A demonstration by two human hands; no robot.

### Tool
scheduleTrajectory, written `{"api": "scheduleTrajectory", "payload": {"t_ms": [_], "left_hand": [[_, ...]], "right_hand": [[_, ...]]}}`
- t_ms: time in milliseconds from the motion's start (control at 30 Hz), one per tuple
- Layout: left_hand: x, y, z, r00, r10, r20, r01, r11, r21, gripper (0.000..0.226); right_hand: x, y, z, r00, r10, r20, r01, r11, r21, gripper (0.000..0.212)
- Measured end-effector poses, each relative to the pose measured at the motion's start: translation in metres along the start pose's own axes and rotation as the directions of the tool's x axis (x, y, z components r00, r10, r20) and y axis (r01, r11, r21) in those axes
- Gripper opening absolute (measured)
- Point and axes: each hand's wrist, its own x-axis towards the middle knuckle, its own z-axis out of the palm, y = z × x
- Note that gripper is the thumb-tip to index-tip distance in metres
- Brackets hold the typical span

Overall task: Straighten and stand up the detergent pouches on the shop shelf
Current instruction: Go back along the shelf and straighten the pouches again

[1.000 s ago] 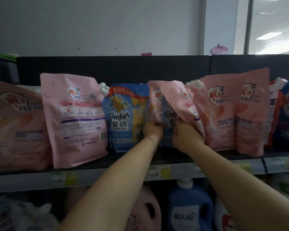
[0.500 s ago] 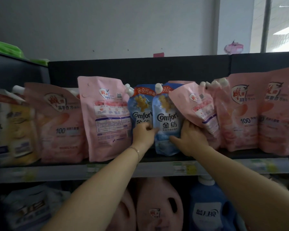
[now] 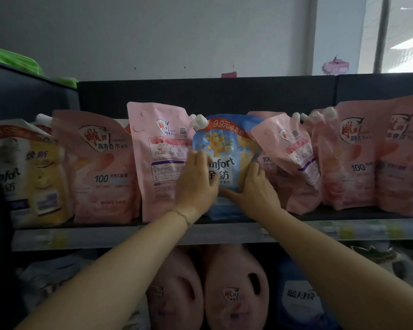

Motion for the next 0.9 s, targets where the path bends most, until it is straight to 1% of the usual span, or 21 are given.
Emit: {"api": "scheduleTrajectory", "payload": {"t_ms": [33,100,133,167,233,267,333,400,433,500,533,633,700,800,900], "left_hand": [[-0.001,0.001,0.001,0.991,0.131,0.033,-0.132,0.991,0.031,0.023],[-0.003,-0.001,0.006,0.935,0.34,0.1,-0.349,0.932,0.095,0.015],[-0.004,-0.002,0.01,0.909,0.393,0.138,-0.411,0.902,0.134,0.016],[-0.004,-0.004,0.013,0.892,0.415,0.182,-0.443,0.882,0.162,0.025],[-0.004,-0.007,0.021,0.868,0.398,0.298,-0.46,0.87,0.177,0.051],[-0.004,-0.009,0.024,0.855,0.378,0.355,-0.46,0.869,0.181,0.064],[-0.002,-0.018,0.03,0.828,0.332,0.452,-0.468,0.853,0.23,0.085],[0.001,-0.028,0.033,0.812,0.307,0.496,-0.504,0.798,0.331,0.097],[0.004,-0.034,0.034,0.811,0.297,0.505,-0.514,0.773,0.372,0.101],[0.009,-0.045,0.034,0.813,0.261,0.52,-0.507,0.756,0.413,0.106],[0.01,-0.05,0.034,0.818,0.253,0.516,-0.499,0.76,0.417,0.106],[0.009,-0.058,0.036,0.837,0.293,0.463,-0.497,0.76,0.418,0.108],[0.006,-0.059,0.041,0.848,0.288,0.444,-0.484,0.761,0.432,0.107],[0.007,-0.055,0.048,0.867,0.222,0.446,-0.438,0.767,0.469,0.105],[0.011,-0.05,0.056,0.868,0.164,0.469,-0.404,0.782,0.474,0.106]], "right_hand": [[0.0,0.0,0.0,1.0,-0.009,0.004,0.009,1.0,0.028,0.079],[-0.001,0.002,-0.002,0.999,-0.028,0.031,0.025,0.994,0.11,0.071],[-0.002,0.004,-0.003,0.998,-0.042,0.052,0.034,0.989,0.144,0.066],[-0.003,0.007,-0.004,0.995,-0.061,0.074,0.048,0.985,0.166,0.064],[-0.005,0.017,-0.005,0.988,-0.115,0.102,0.093,0.976,0.199,0.063],[-0.007,0.022,-0.005,0.984,-0.142,0.104,0.117,0.971,0.21,0.066],[-0.01,0.03,-0.005,0.976,-0.179,0.121,0.153,0.969,0.192,0.083],[-0.015,0.035,-0.003,0.97,-0.196,0.143,0.18,0.977,0.116,0.107],[-0.018,0.036,-0.001,0.971,-0.199,0.132,0.19,0.979,0.08,0.114],[-0.02,0.037,0.005,0.976,-0.196,0.095,0.193,0.98,0.038,0.119],[-0.02,0.037,0.008,0.977,-0.193,0.095,0.192,0.981,0.015,0.117],[-0.017,0.037,0.016,0.972,-0.181,0.147,0.195,0.977,-0.086,0.103],[-0.015,0.038,0.018,0.971,-0.153,0.185,0.175,0.978,-0.114,0.1],[-0.008,0.041,0.02,0.967,-0.118,0.227,0.156,0.975,-0.16,0.099],[0.0,0.038,0.019,0.965,-0.045,0.26,0.103,0.971,-0.215,0.1]]}}
